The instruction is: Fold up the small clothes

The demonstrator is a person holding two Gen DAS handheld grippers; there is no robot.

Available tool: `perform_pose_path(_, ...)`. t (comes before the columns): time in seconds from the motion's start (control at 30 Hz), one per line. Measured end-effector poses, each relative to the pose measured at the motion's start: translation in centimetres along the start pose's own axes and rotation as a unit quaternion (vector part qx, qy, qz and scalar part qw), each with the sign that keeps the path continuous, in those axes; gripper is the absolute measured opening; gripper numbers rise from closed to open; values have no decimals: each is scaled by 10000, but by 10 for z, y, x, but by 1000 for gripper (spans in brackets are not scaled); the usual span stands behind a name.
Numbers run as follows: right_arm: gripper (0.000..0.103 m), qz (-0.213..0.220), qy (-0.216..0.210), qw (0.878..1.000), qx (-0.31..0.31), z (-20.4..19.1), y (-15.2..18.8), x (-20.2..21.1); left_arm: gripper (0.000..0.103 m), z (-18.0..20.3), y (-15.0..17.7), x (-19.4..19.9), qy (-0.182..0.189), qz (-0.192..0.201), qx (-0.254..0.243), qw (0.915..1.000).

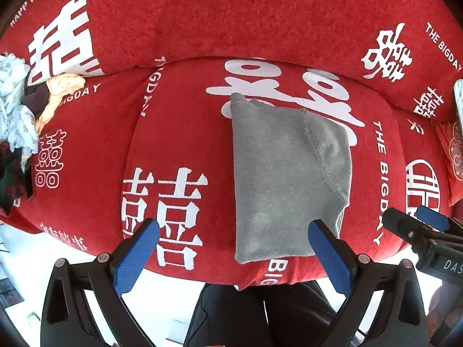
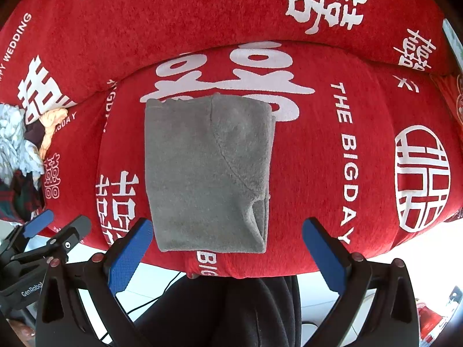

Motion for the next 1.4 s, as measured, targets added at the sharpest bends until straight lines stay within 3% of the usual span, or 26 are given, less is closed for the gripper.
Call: perform_pose_path(1.4,103,55,44,9999,74,-2,-1,4,103,7,0,3,-199,25,-142,9997)
Point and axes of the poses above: each gripper's, at about its wrist camera, not at the fingertips, and x roughly against the way its jaws point, z to its right, y to its underside, the point moved 4 cm from there along -x, roughly the way its jaws point, and after that the axes turned 7 degrees about -x, right-handed, at the moved point
